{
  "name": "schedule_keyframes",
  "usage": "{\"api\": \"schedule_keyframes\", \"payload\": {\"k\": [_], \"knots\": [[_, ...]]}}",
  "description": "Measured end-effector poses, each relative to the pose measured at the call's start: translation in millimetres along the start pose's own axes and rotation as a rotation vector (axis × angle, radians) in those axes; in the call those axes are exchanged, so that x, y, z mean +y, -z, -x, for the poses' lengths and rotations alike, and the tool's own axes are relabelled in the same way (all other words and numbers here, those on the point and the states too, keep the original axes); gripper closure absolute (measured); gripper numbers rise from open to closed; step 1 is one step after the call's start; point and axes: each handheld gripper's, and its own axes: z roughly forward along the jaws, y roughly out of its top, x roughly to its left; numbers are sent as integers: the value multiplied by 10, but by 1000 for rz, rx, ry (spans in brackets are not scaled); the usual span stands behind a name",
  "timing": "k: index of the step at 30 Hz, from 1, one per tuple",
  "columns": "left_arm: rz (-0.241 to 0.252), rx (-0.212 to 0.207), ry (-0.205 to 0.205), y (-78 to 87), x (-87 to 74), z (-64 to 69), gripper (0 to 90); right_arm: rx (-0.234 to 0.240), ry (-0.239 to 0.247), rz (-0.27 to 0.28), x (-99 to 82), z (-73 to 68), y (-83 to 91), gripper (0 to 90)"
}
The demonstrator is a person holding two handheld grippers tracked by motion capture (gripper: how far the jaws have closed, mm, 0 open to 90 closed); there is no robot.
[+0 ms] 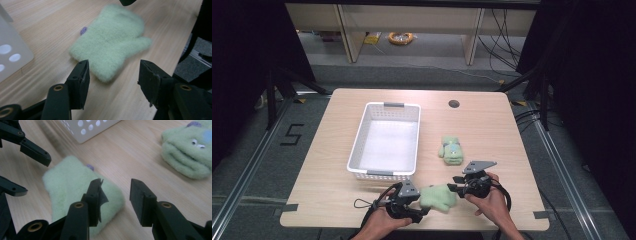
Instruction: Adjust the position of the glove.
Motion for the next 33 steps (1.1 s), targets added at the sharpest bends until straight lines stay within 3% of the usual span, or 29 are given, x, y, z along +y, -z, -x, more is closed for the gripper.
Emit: {"api": "schedule_keyframes", "payload": {"k": [2, 3, 6, 9, 10, 15, 16, 17, 21, 22, 23, 26, 30, 33], "knots": [[-7, -4, -8, -39, 6, 1, 449, -1, 10, 10, 2, 7, -28, 639], [-9, 0, -12, -54, 9, -3, 449, 1, 4, -10, 10, 8, -34, 643], [-8, 26, -20, -103, 17, 3, 485, -13, 10, -7, 15, 36, -93, 651], [-28, 37, -35, -115, 24, -9, 542, -15, 11, -63, 19, 49, -157, 669], [-26, 52, -22, -125, 19, -4, 542, -15, 11, -63, 19, 49, -157, 669], [-30, 59, -55, -137, 20, 13, 679, 9, 9, -60, 8, 53, -194, 770], [-33, 63, -83, -139, 25, 4, 710, 22, 1, -49, -16, 59, -199, 817], [-34, 72, -76, -145, 23, 4, 745, 24, 3, -48, -19, 59, -194, 834], [-23, 46, -66, -144, 35, 17, 816, 29, 7, -23, -30, 60, -183, 857], [-25, 44, -84, -136, 42, 11, 816, 28, 11, -20, -27, 58, -171, 860], [-23, 33, -83, -115, 53, 12, 825, 28, 35, -40, -13, 59, -122, 862], [-7, 10, -81, -68, 81, 62, 830, 39, 12, -14, -10, 28, -27, 863], [10, -24, -75, -47, 121, 133, 830, 38, 19, -4, -44, 19, 115, 863], [-1, -35, -93, -91, 147, 187, 829, 33, -5, 1, -100, 23, 211, 863]]}}
